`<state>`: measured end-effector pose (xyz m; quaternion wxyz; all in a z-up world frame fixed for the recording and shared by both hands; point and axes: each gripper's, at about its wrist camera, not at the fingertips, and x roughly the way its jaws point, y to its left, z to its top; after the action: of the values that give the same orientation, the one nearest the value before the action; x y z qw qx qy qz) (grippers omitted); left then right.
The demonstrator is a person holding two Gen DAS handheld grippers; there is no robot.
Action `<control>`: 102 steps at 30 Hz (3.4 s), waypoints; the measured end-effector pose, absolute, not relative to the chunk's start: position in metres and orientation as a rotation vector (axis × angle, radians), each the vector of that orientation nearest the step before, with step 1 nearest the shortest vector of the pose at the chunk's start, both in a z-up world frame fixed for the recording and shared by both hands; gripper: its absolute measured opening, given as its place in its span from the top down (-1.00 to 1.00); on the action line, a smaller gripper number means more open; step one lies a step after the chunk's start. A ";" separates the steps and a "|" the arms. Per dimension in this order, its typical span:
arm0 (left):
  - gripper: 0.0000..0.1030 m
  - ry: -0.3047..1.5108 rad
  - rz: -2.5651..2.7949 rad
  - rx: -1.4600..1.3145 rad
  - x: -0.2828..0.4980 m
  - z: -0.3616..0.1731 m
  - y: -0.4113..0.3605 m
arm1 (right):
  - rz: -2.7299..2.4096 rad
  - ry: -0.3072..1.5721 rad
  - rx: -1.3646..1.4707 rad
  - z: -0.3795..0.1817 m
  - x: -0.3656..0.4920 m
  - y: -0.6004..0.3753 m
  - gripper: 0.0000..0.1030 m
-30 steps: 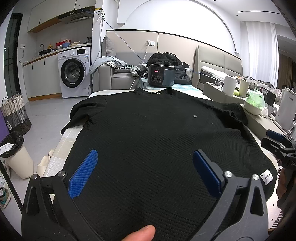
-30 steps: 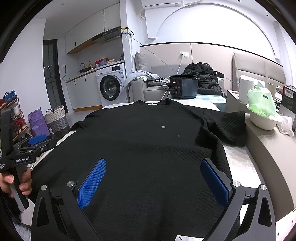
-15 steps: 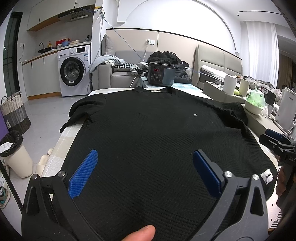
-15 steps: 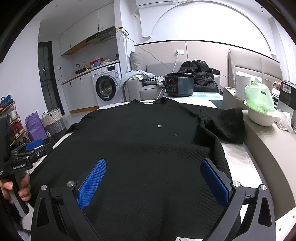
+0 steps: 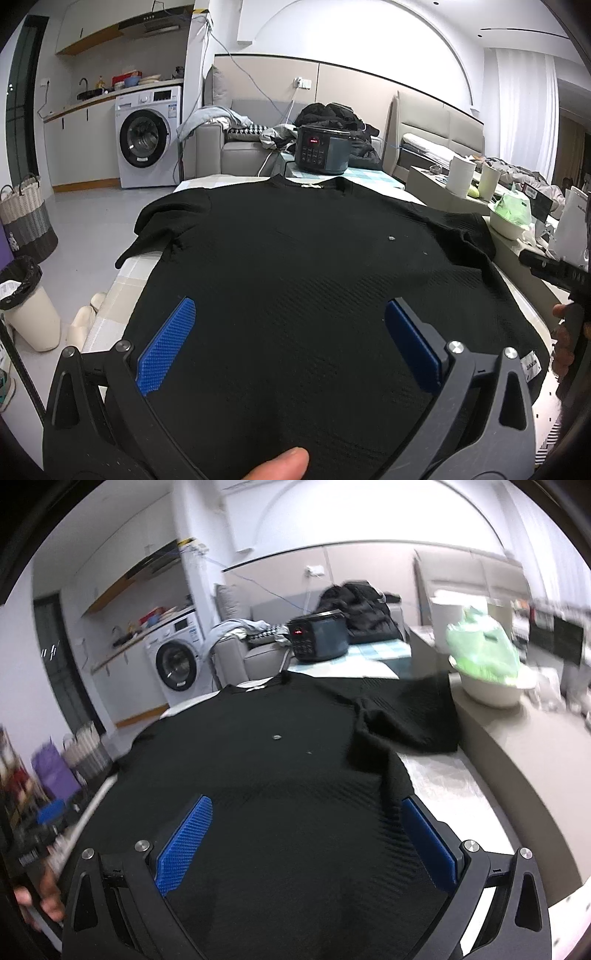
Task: Fold small clothes
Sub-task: 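Grasp the sweater's side edge and sleeve with the right gripper and lift it, then fold the held side and sleeve inward over the sweater body with the right gripper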
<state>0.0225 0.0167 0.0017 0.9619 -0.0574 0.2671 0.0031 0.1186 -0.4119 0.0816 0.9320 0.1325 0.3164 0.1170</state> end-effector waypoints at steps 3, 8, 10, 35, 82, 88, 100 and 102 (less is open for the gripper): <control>-0.98 0.555 0.008 -0.125 0.032 0.002 0.019 | 0.229 0.672 0.352 0.083 0.134 -0.430 -1.00; -0.98 0.565 0.019 -0.128 0.054 0.004 0.026 | 0.200 0.694 0.447 0.086 0.156 -0.449 -0.99; -0.98 0.573 0.016 -0.144 0.064 0.004 0.031 | 0.193 0.722 0.516 0.082 0.169 -0.458 -0.97; -0.98 0.736 -0.032 -0.205 0.198 -0.020 0.024 | -0.236 0.887 0.556 0.017 0.283 -0.518 0.49; -0.93 0.845 -0.246 -0.246 0.319 -0.045 -0.074 | 0.385 0.973 -0.154 0.037 0.308 -0.383 0.17; -0.03 0.944 -0.326 -0.306 0.343 -0.062 -0.097 | 0.316 0.998 -0.213 0.021 0.310 -0.385 0.17; 0.56 0.957 -0.403 -0.339 0.345 -0.066 -0.108 | 0.262 1.012 -0.127 0.019 0.311 -0.405 0.17; 0.77 0.958 -0.407 -0.342 0.342 -0.068 -0.106 | 0.263 1.014 -0.113 0.019 0.311 -0.406 0.17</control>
<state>0.3416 -0.1056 -0.0678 0.8538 -0.1624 0.4552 -0.1933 0.3106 -0.4061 0.0189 0.8645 -0.0539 0.4837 0.1256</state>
